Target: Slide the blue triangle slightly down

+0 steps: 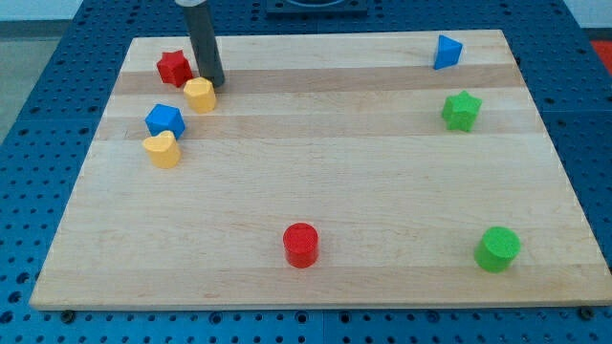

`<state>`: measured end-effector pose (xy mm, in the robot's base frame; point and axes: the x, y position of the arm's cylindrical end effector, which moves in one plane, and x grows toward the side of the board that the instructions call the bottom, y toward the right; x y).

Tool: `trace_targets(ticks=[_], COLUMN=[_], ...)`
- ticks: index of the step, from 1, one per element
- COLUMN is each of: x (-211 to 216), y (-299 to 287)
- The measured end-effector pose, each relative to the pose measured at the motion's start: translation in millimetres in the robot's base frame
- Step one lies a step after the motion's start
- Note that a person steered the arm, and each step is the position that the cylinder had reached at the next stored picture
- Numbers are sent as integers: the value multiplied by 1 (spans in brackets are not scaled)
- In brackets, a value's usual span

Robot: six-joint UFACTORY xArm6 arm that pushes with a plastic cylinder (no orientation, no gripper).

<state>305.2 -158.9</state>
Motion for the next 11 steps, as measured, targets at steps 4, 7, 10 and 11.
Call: trace_targets(ticks=[4,7,10,11], x=[30,-96,-114,-113], y=[46,201,239,265])
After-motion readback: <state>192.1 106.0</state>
